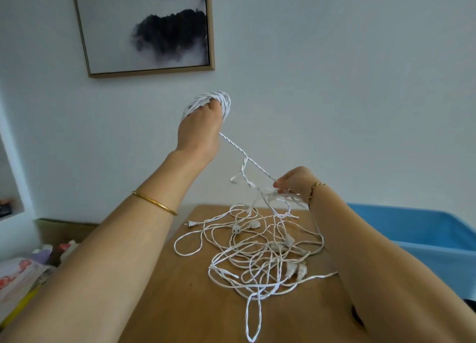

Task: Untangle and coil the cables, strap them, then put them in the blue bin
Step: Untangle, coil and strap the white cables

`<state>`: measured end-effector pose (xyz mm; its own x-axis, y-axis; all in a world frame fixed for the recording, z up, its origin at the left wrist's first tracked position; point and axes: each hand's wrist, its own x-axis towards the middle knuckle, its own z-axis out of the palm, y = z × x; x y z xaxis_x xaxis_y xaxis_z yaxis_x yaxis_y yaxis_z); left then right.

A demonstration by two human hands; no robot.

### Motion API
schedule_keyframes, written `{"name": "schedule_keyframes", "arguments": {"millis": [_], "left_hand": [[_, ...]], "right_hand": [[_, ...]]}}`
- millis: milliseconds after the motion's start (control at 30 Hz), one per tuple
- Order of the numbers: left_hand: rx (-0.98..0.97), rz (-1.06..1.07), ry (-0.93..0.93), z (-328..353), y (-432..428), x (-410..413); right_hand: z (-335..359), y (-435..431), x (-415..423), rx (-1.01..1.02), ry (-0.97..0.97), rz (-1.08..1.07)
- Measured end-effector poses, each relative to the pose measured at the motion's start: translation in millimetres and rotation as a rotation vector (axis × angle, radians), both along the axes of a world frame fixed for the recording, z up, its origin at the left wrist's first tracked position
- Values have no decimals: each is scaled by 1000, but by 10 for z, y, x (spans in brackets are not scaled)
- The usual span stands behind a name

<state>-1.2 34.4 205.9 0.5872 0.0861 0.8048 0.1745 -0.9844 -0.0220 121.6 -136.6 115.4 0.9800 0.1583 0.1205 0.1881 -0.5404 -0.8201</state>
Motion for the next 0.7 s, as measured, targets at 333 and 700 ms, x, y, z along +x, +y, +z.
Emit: {"name": "schedule_keyframes", "arguments": {"millis": [333,700], "left_hand": [[31,-111,-172,345,7,-15],[-13,-310,-94,-63,-79,288]], "right_hand": [[-174,-11,60,-234,-208,-46],[455,100,-806,525,56,659]]}}
